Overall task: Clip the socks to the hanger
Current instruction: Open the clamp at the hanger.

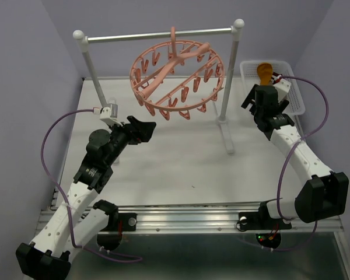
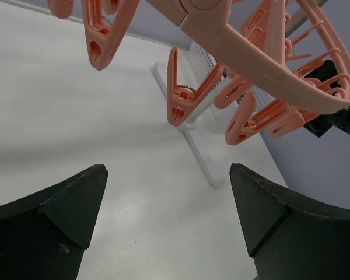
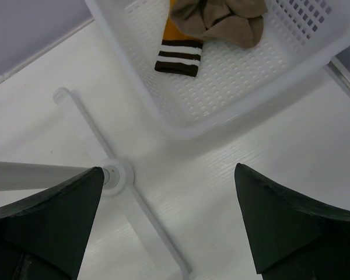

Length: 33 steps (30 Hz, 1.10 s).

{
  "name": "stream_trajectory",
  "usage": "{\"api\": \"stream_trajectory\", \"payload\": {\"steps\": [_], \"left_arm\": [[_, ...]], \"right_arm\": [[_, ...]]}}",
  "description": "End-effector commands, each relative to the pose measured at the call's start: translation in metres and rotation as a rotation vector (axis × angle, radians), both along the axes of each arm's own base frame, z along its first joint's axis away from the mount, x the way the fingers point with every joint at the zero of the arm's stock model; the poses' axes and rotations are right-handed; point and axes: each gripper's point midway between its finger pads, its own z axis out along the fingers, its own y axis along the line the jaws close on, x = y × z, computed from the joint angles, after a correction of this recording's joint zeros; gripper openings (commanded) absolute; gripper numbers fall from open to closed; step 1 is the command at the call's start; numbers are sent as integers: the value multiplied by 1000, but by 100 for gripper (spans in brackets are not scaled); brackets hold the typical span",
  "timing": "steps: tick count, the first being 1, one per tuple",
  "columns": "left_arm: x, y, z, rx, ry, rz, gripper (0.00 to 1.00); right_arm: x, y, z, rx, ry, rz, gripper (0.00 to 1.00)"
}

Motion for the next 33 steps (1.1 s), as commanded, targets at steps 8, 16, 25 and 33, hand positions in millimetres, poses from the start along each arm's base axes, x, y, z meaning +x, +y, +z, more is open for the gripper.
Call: {"api": "stream_trajectory", "payload": {"steps": [8, 16, 25, 33], "left_arm": [[-9, -14, 5, -8, -36, -81, 99], [-43, -48, -4, -16, 11, -210, 99], [-31, -40, 17, -46, 32, 38, 91], [-17, -75, 23, 40, 29, 137, 87]], "right_arm": [[3, -17, 33, -47, -117, -81, 100], [8, -1, 32, 0, -116, -2, 100], [3, -1, 26, 0, -104, 9, 100], [2, -1, 23, -3, -97, 11, 100]]}}
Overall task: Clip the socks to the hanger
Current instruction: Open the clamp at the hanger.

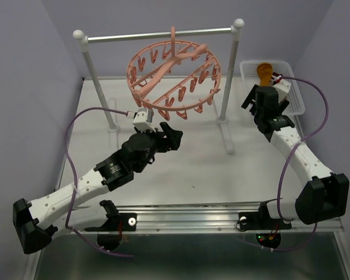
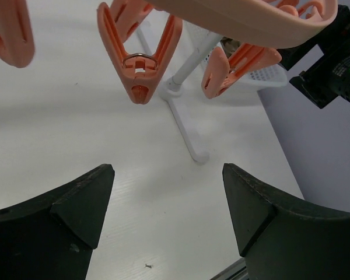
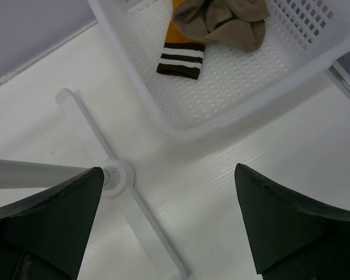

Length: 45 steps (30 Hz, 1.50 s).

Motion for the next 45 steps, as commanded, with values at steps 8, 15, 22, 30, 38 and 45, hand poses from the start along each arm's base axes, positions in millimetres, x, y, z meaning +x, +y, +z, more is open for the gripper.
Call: {"api": "stream_trajectory", "payload": {"steps": [8, 15, 22, 30, 38, 45], "left_arm": [[18, 17, 39, -21, -91, 258, 81], [25, 24, 55, 19, -158, 300, 80], [26, 20, 79, -31, -248, 276, 76], [34, 23, 78, 33, -251, 333, 73], [39, 28, 81, 64, -270, 367, 72], [44, 33, 81, 82, -269, 387, 72]], "right_arm": [[-1, -3, 18, 0, -66, -9, 100], [0, -1, 15, 4, -60, 0, 100], [3, 3, 11, 6, -48, 21, 100], [4, 5, 12, 8, -47, 33, 100], [5, 8, 11, 13, -43, 49, 100], [4, 9, 12, 13, -44, 58, 100]]}}
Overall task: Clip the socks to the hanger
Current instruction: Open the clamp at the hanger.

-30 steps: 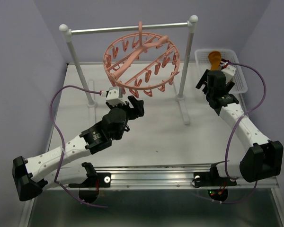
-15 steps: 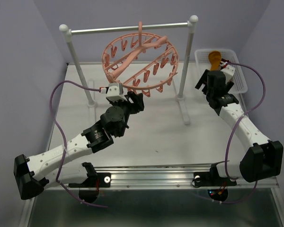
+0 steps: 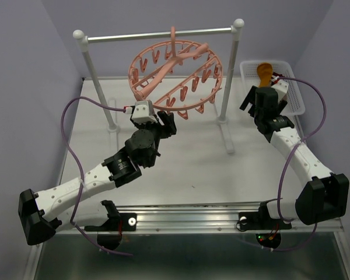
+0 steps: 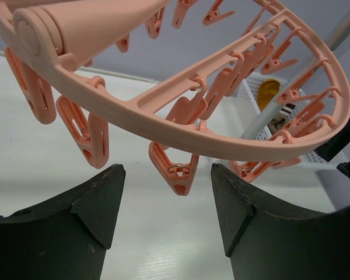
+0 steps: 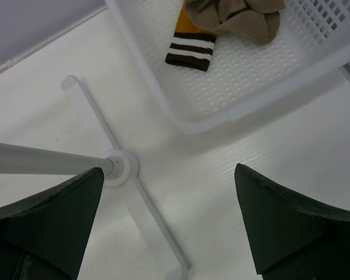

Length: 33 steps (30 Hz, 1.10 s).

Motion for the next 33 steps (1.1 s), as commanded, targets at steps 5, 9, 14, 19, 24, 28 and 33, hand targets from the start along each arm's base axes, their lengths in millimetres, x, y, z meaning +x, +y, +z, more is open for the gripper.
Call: {"api": "stream_trajectory", "payload": {"steps": [5, 9, 14, 19, 24, 28, 33], "left_arm": [[7, 13, 39, -56, -77, 48, 70], [7, 9, 40, -53, -83, 22, 68], [11, 7, 36, -29, -75, 25, 67], [13, 9, 39, -40, -82, 27, 64], [13, 10, 41, -48, -91, 21, 60], [14, 10, 42, -52, -96, 17, 59], [16, 10, 41, -50, -96, 18, 53]], "right_arm": [[4, 2, 18, 7, -64, 11, 100], [4, 2, 18, 7, -64, 12, 100], [4, 2, 19, 6, -65, 12, 100], [3, 2, 20, 8, -68, 15, 100], [3, 3, 21, 10, -68, 22, 100], [3, 4, 22, 11, -70, 26, 100], [3, 4, 23, 11, -73, 28, 100]]}}
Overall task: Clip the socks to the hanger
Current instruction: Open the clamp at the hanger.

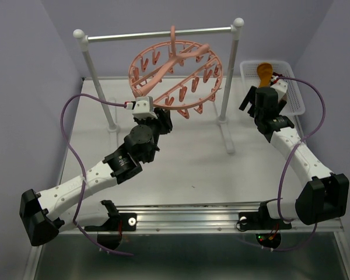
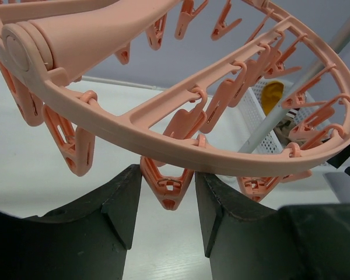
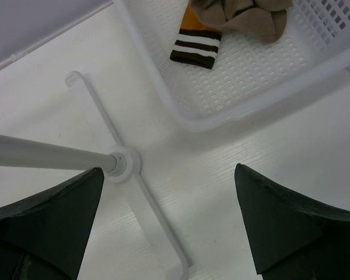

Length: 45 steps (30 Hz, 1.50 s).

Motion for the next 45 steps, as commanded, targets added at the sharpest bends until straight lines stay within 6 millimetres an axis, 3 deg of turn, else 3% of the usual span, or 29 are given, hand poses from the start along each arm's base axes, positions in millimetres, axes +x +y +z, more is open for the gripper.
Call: {"api": "stream_trajectory", "payload": {"steps": [1, 12, 28, 36, 40, 41, 45], "left_arm": [[1, 8, 38, -89, -74, 24, 52], [5, 6, 37, -78, -79, 32, 60], [11, 7, 42, -91, -102, 40, 53], [12, 8, 43, -105, -106, 42, 35], [12, 7, 44, -108, -108, 33, 16], [12, 6, 43, -109, -107, 27, 3], [9, 4, 44, -125, -109, 9, 0]], "right_arm": [[3, 0, 24, 7, -77, 4, 100], [2, 0, 22, 6, -74, 6, 100], [3, 0, 22, 3, -71, 8, 100], [3, 1, 21, 3, -69, 12, 100], [3, 1, 22, 4, -70, 14, 100], [3, 1, 20, 3, -66, 14, 100], [3, 1, 21, -1, -67, 14, 100]]}}
